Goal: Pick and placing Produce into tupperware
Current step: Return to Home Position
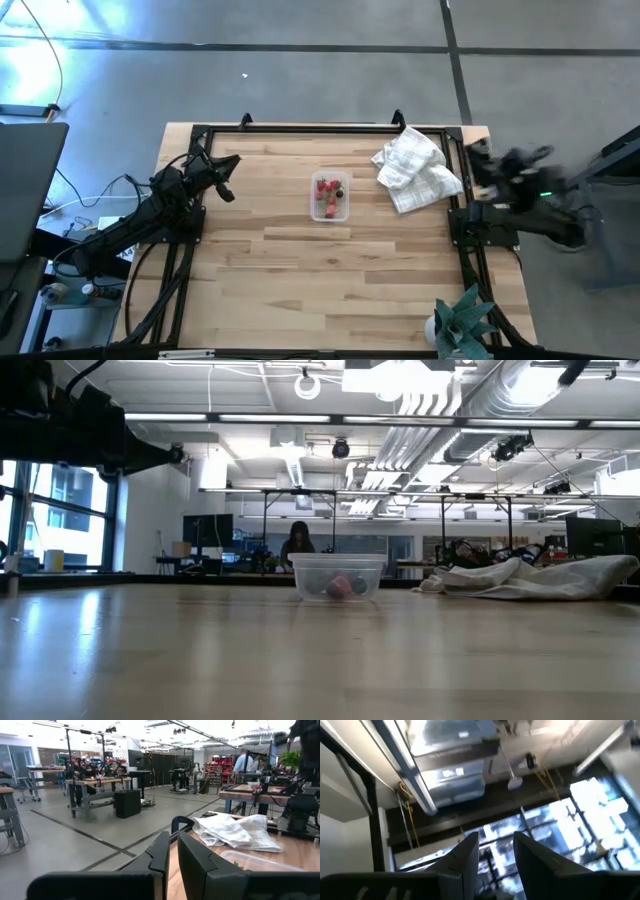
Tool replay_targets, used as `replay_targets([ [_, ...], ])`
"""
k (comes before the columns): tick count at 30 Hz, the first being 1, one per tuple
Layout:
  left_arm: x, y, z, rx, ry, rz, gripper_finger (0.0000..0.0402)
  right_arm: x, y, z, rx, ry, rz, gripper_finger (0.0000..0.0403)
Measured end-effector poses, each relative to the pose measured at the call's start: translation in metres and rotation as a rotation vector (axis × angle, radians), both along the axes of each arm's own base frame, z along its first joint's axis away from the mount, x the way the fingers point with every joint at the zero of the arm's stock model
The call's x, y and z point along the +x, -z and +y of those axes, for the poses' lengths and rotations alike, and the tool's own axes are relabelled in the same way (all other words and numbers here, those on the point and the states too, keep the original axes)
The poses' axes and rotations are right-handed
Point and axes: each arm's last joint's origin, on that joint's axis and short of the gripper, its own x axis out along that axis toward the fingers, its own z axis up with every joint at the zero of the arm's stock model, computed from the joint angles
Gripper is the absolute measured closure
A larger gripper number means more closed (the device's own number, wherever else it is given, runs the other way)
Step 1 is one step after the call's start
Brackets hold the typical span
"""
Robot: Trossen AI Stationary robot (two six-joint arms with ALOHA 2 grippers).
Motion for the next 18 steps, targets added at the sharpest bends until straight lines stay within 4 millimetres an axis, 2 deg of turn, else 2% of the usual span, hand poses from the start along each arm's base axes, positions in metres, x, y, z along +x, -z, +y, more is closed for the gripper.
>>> replay_targets([
  [3, 0.000, 0.000, 0.000, 0.000, 0.000, 0.000, 0.0373, 0.026, 0.045, -0.005, 0.063, -0.055, -0.034, 0.0291],
  [7, 0.000, 0.001, 0.000, -0.005, 0.000, 0.005, 0.0373, 0.027, 0.073, -0.005, 0.068, -0.095, -0.183, 0.0291],
  [11, 0.000, 0.004, 0.000, -0.028, 0.000, 0.030, 0.0373, 0.034, 0.074, -0.007, 0.093, -0.095, -0.064, 0.0291],
  [14, 0.000, 0.007, 0.000, -0.050, -0.007, 0.053, 0.0373, 0.034, 0.071, -0.007, 0.085, -0.087, -0.053, 0.0292],
  [18, 0.000, 0.008, 0.001, -0.059, -0.016, 0.062, 0.0373, 0.038, 0.077, -0.007, 0.090, -0.098, 0.016, 0.0313],
])
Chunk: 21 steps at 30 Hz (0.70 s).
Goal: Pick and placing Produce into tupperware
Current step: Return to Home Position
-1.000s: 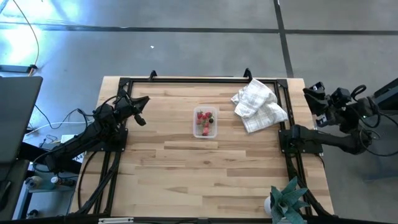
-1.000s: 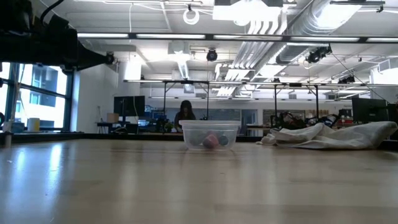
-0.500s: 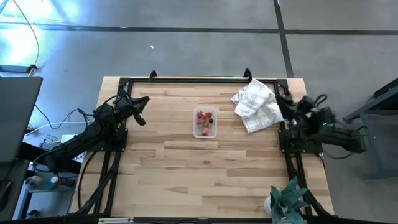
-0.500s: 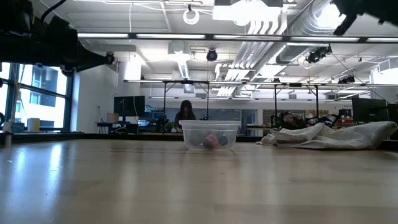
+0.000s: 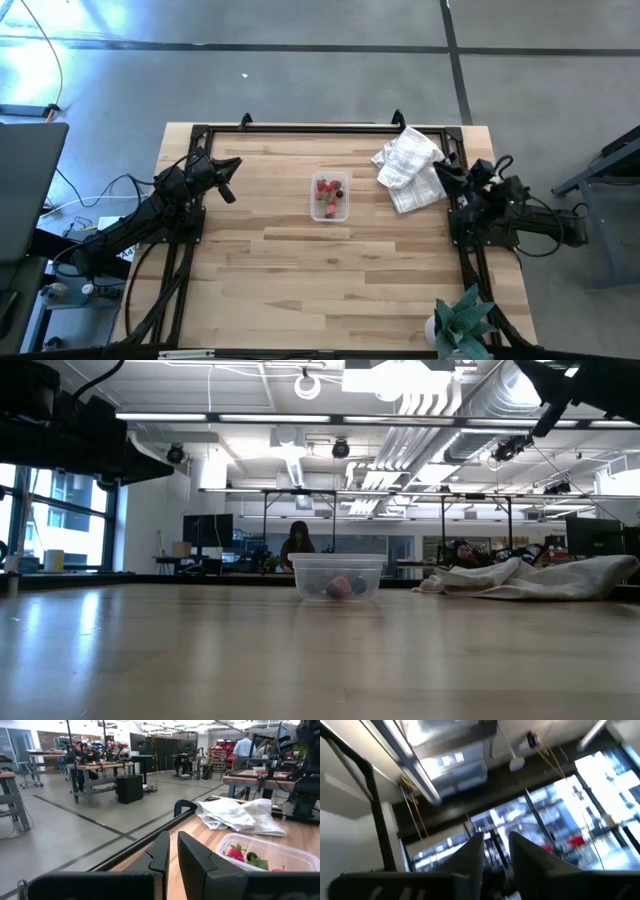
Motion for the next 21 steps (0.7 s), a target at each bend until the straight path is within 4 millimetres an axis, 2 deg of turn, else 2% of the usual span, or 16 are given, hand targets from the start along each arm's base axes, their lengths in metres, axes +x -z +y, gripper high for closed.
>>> replay_targets([
  [9, 0.000, 0.000, 0.000, 0.001, 0.000, 0.000, 0.0373, 0.013, 0.024, -0.002, 0.032, 0.001, 0.286, 0.0397],
  [21, 0.000, 0.000, 0.000, 0.001, 0.000, 0.000, 0.0373, 0.018, 0.057, -0.006, -0.107, 0.150, 0.682, 0.0402],
])
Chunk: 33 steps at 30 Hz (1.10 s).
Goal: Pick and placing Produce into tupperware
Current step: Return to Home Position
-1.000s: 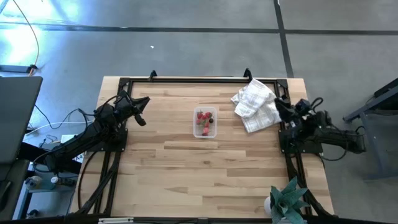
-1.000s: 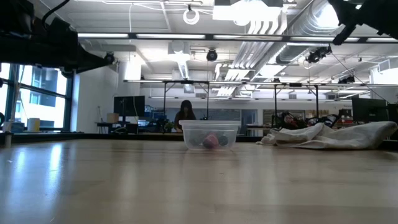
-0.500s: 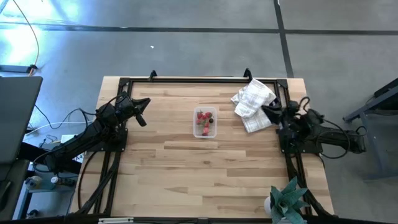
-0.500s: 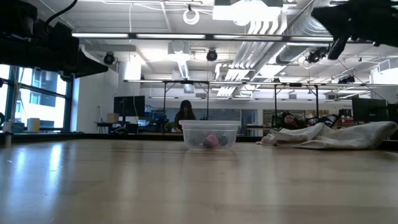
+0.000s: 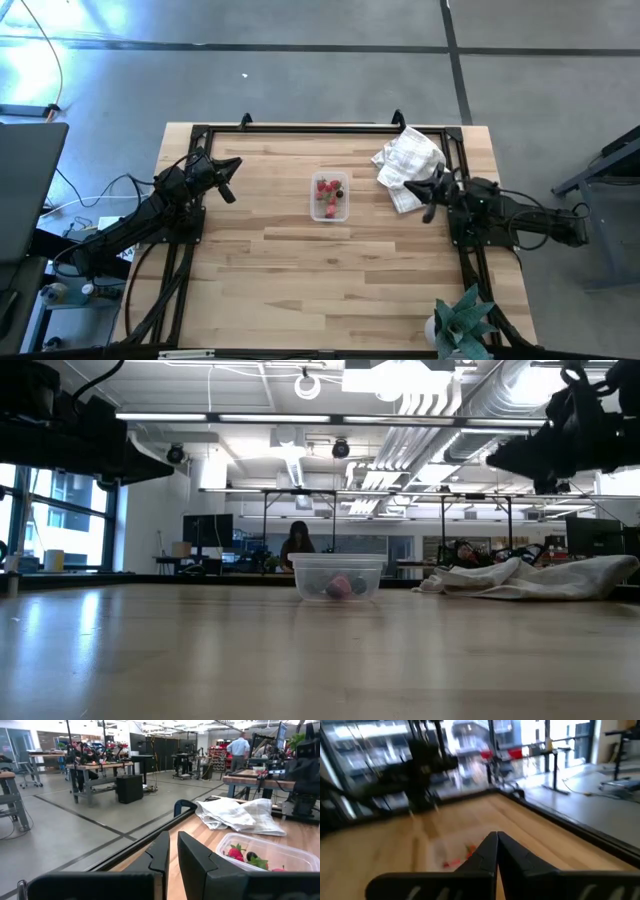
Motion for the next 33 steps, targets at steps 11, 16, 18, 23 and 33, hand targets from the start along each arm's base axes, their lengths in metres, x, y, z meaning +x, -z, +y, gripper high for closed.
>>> replay_targets([
  [11, -0.0001, 0.0000, 0.0001, 0.160, -0.007, 0.149, 0.0373, -0.0007, 0.0106, -0.0009, -0.122, 0.027, 0.159, 0.0403],
  [16, -0.0001, 0.0000, 0.0001, 0.243, -0.009, 0.227, 0.0373, -0.0007, 0.0107, -0.0009, -0.171, 0.025, 0.177, 0.0403],
  [18, -0.0001, 0.0000, 0.0001, 0.282, -0.009, 0.262, 0.0373, -0.0008, 0.0107, -0.0009, -0.185, 0.024, 0.182, 0.0403],
  [23, -0.0001, 0.0000, 0.0001, 0.340, -0.011, 0.316, 0.0373, -0.0008, 0.0107, -0.0009, -0.172, 0.025, 0.178, 0.0403],
  [33, -0.0001, 0.0000, 0.0001, 0.340, -0.011, 0.316, 0.0373, -0.0008, 0.0108, -0.0009, -0.095, 0.029, 0.151, 0.0403],
])
